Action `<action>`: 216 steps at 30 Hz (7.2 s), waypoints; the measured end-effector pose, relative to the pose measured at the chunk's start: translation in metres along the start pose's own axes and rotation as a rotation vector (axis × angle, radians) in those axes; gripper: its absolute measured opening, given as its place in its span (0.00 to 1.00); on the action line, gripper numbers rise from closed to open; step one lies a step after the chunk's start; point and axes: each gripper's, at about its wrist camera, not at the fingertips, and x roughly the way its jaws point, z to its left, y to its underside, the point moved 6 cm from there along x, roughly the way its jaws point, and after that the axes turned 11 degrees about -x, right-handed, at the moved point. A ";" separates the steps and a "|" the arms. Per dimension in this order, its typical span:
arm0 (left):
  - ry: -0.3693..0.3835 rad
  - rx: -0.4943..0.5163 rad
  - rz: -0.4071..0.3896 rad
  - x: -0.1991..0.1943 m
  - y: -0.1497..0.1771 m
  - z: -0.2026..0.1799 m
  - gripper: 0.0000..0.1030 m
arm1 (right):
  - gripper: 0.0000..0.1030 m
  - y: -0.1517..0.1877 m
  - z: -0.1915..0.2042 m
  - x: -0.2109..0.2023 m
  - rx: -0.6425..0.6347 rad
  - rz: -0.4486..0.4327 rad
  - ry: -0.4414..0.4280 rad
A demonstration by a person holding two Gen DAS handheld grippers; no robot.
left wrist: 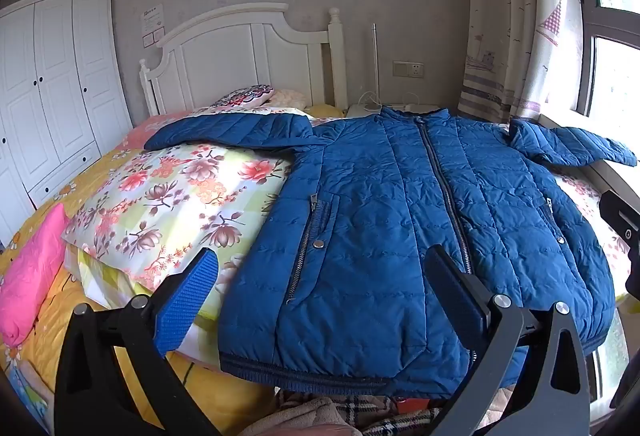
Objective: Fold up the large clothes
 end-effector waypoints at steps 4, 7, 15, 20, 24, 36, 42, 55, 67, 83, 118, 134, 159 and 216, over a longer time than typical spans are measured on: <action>0.000 -0.001 0.001 0.000 0.000 0.000 0.96 | 0.98 0.000 0.001 0.000 -0.001 0.002 -0.001; 0.000 -0.001 0.000 0.000 0.000 0.000 0.96 | 0.98 0.001 0.001 0.000 -0.002 0.004 -0.006; 0.001 0.000 -0.003 0.000 0.000 0.000 0.96 | 0.98 0.000 0.001 0.001 0.001 0.003 -0.008; 0.001 0.000 -0.004 0.000 0.000 -0.001 0.96 | 0.98 0.001 0.002 0.001 0.001 0.007 -0.010; 0.001 0.000 -0.005 0.002 -0.001 -0.003 0.96 | 0.98 0.001 -0.001 0.002 0.005 0.010 -0.013; 0.001 0.003 0.067 0.026 0.006 -0.011 0.96 | 0.98 0.013 -0.007 0.021 0.042 0.047 -0.062; -0.002 0.042 0.132 0.056 0.008 -0.018 0.96 | 0.98 0.022 -0.022 0.050 0.067 0.086 -0.081; -0.025 0.148 0.365 0.272 -0.050 -0.082 0.96 | 0.98 0.008 -0.209 0.249 0.369 0.300 0.152; 0.094 0.037 0.406 0.337 -0.049 -0.088 0.96 | 0.78 0.028 -0.325 0.374 0.653 0.399 0.264; 0.097 0.037 0.410 0.338 -0.049 -0.088 0.96 | 0.08 -0.116 -0.082 0.356 -0.028 0.095 -0.096; 0.099 0.035 0.401 0.337 -0.049 -0.088 0.96 | 0.18 -0.099 -0.167 0.337 0.324 -0.015 0.002; 0.145 -0.016 0.392 0.334 -0.052 -0.085 0.96 | 0.72 -0.122 -0.055 0.316 0.074 -0.004 -0.433; 0.842 -1.226 0.693 0.427 -0.099 -0.107 0.88 | 0.70 -0.005 -0.159 0.390 0.303 0.287 -0.203; 0.240 -0.110 0.353 0.368 -0.098 -0.088 0.96 | 0.70 -0.009 -0.102 0.388 -0.099 0.407 -0.178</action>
